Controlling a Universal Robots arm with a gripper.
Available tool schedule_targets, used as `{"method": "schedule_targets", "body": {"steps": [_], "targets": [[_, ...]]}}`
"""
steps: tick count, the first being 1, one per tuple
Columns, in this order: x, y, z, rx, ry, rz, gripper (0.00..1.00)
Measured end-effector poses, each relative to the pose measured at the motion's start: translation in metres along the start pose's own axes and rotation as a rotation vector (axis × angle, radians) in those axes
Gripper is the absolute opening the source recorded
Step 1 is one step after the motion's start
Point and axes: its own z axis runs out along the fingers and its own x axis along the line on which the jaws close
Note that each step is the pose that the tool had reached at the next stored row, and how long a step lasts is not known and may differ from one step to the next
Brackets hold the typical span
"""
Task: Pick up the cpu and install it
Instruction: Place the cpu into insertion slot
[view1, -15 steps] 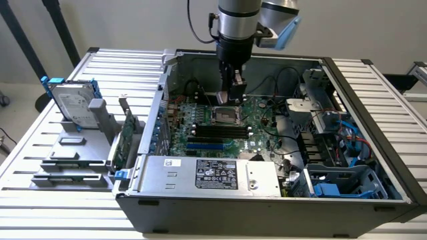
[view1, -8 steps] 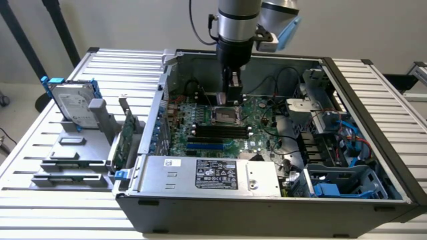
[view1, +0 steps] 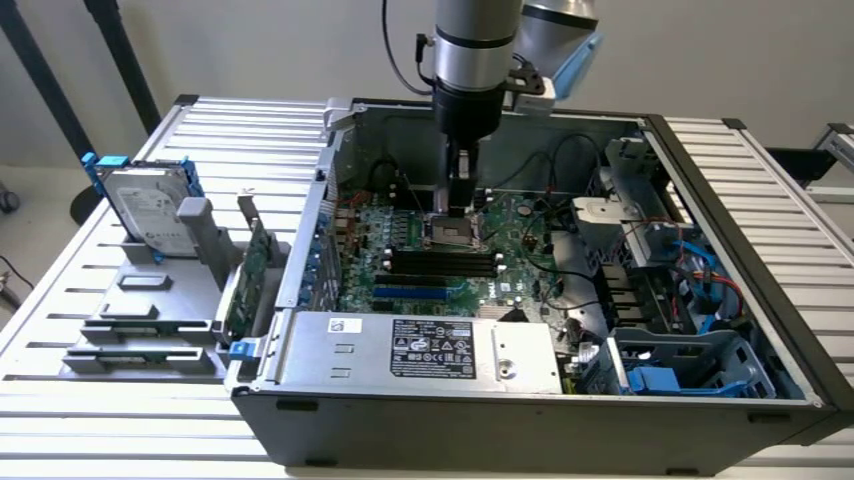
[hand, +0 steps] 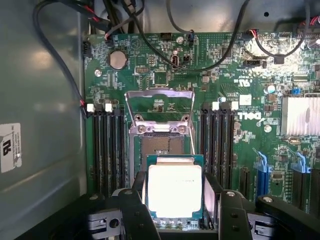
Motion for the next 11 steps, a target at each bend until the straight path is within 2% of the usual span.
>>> {"method": "schedule_targets", "body": {"steps": [7, 11], "targets": [[0.0, 0.0001, 0.0127, -0.0003, 0.0004, 0.008, 0.55], [-0.001, 0.0, 0.02, 0.0, 0.0008, -0.006, 0.55]]}}
